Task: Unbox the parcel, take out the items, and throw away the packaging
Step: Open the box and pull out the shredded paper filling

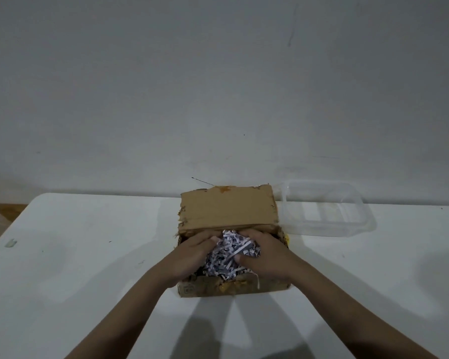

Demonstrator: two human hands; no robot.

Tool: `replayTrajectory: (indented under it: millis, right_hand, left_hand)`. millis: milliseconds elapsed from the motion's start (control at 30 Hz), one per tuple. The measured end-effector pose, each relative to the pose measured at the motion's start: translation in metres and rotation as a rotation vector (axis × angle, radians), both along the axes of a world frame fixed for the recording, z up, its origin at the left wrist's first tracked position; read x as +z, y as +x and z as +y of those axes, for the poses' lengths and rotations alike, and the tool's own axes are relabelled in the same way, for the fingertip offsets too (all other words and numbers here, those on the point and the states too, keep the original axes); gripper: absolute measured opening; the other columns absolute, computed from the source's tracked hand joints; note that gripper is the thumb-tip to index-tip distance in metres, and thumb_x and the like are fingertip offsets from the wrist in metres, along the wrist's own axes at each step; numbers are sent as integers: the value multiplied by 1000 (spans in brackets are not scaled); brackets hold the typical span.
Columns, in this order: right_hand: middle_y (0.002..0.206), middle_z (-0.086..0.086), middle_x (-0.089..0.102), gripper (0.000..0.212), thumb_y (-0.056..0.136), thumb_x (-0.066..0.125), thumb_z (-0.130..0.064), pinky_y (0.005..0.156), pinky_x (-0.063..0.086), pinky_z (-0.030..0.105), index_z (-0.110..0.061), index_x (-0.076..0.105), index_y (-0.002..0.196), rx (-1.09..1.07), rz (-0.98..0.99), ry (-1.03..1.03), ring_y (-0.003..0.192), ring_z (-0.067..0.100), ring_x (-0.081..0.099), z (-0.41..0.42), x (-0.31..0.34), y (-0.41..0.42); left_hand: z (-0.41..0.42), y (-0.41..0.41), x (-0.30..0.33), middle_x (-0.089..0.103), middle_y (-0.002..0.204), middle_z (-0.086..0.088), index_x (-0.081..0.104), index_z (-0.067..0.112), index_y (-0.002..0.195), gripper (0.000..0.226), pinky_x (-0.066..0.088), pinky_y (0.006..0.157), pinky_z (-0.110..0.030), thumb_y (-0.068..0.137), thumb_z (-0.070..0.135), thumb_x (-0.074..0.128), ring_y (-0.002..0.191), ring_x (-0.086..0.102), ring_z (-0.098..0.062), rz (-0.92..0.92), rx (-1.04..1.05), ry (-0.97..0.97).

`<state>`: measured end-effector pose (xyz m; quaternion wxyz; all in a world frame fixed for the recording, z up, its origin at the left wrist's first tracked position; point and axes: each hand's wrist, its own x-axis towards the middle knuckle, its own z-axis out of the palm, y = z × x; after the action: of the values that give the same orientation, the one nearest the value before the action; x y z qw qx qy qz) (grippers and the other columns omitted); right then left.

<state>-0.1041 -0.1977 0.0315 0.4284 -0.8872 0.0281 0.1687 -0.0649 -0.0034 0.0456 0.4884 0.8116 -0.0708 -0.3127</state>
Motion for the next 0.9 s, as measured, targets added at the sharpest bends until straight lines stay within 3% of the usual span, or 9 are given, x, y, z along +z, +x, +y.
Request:
replayTrajectory:
  millis: [100,167,300,367,433,533,633,767,900]
  right_hand:
    - [132,-6,54,54,85,62,-39,96,45,29,-36,44,135,48,-41,-86,117,13,52,2,7,0]
    - [132,-1,55,50,87,58,-36,95,48,33,-34,45,135,47,-50,-163,114,18,56,2,12,1]
    - [117,8,57,26,89,53,-21,73,46,26,-20,59,114,10,-108,-302,99,21,56,0,14,2]
    - [120,10,50,24,91,49,-20,69,41,26,-18,57,113,20,-87,-344,97,21,53,0,13,3]
    - [134,10,40,30,96,44,-24,83,43,30,-19,50,125,32,-8,-360,109,24,51,-1,10,5]
    - [143,10,38,40,98,40,-34,96,43,35,-25,38,137,55,88,-314,119,25,49,-6,12,11]
    - [145,6,42,48,98,39,-42,92,43,34,-29,26,142,128,190,-244,119,24,52,-12,16,17]
    - [149,6,39,61,95,37,-54,102,41,41,-33,12,146,239,304,-226,126,27,48,-12,20,25]
    - [158,1,19,71,91,42,-59,110,33,41,-36,6,148,217,339,-80,140,26,31,-8,12,23]
  left_hand:
    - [0,-4,5,54,121,17,55,35,126,33,36,91,-25,101,39,35,113,48,-7,-207,-20,124]
    - [-2,-6,6,62,111,10,58,31,120,30,39,82,-26,100,37,37,102,55,-11,-354,-27,274]
    - [-6,-8,-4,67,107,-2,60,24,115,30,41,72,-27,100,35,36,94,60,-19,-561,5,462]
    - [-7,-5,-9,66,110,-6,57,23,116,35,47,79,-32,100,38,30,97,59,-23,-504,-43,536]
    - [-8,-1,-11,62,121,-9,53,24,123,41,46,90,-37,101,42,23,107,56,-26,-398,-116,580]
    - [-9,4,-5,46,144,-11,36,24,143,50,33,103,-35,102,44,16,129,43,-28,-211,-221,571]
    - [-9,12,-3,26,156,-8,16,24,151,56,24,110,-35,101,49,12,141,27,-27,-66,-247,526]
    - [-13,21,-12,2,161,-7,2,32,151,62,12,118,-48,97,59,14,148,2,-28,128,-227,426]
    - [-17,18,-21,-12,160,-6,4,34,151,63,4,117,-51,96,61,21,145,-18,-26,192,-155,320]
